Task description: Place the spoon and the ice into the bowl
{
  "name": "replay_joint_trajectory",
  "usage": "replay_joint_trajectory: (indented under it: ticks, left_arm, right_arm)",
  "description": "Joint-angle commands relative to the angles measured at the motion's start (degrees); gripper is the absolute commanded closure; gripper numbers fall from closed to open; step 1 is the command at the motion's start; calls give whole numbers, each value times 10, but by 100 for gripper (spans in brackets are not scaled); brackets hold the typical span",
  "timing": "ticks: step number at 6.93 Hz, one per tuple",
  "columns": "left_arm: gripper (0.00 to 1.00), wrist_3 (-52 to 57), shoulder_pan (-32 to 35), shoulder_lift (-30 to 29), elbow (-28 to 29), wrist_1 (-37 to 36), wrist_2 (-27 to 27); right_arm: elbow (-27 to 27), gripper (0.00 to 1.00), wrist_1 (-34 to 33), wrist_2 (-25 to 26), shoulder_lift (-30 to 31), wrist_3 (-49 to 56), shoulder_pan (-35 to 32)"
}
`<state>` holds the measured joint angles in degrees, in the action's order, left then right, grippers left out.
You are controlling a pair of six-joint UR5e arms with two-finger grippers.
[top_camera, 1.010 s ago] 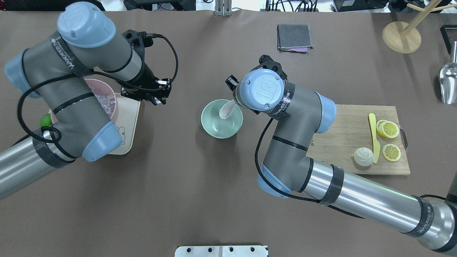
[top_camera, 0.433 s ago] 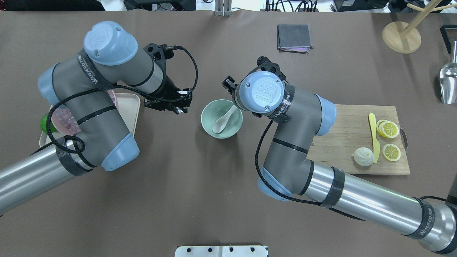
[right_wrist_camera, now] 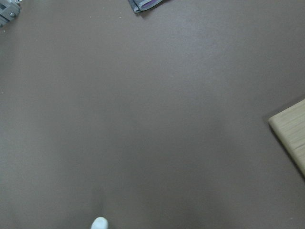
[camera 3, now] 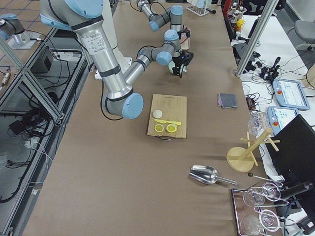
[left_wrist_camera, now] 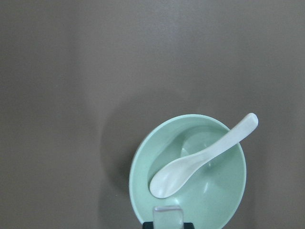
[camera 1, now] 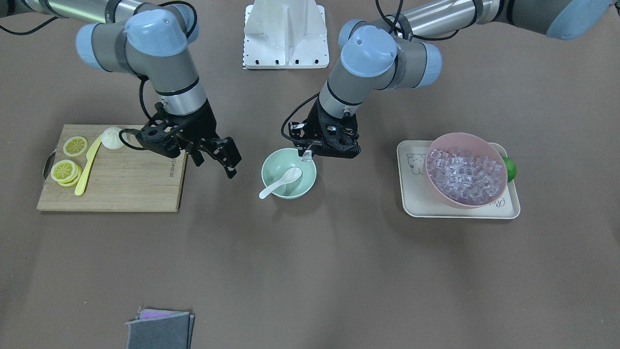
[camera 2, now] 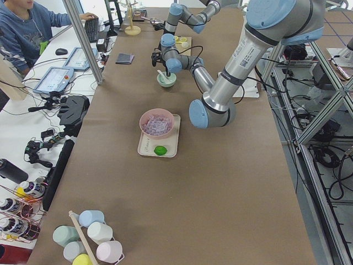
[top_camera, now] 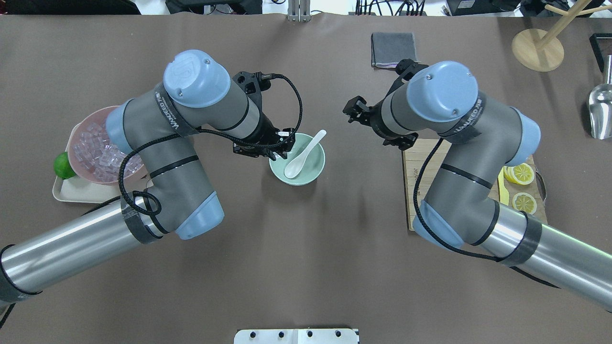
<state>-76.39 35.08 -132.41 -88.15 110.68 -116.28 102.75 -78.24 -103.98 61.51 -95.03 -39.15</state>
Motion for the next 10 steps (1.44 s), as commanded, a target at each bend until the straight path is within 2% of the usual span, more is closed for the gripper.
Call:
replay_joint_trajectory:
  ticks: [1, 3, 5, 6, 7, 8, 9, 10]
  left_arm:
    - [2, -24, -12, -7, 18, 37, 20]
    - [1, -16, 15, 2, 8, 41, 13]
    - [1, 101, 98, 100, -41, 35, -68]
    - [1, 147, 137, 142, -58, 22, -95]
    - [1, 232, 180, 180, -71, 11, -127]
    - [1, 326, 231, 210, -94, -39, -140]
    - [1, 451, 261, 266, -138, -103, -140]
    - [1, 564, 315, 315, -156, -132, -140]
  right_arm:
    - [38, 0, 4, -62, 63, 64, -47]
    - [65, 0, 5, -101, 118, 132, -82]
    - [65, 0, 5, -144, 157, 232, -136]
    - [64, 0, 5, -144, 179, 291, -155]
    - [61, 0, 4, -153, 196, 369, -180]
    - [52, 0, 2, -185, 209, 443, -222]
    - [31, 0, 0, -224, 221, 519, -273]
    - [11, 0, -2, -252, 232, 588, -315]
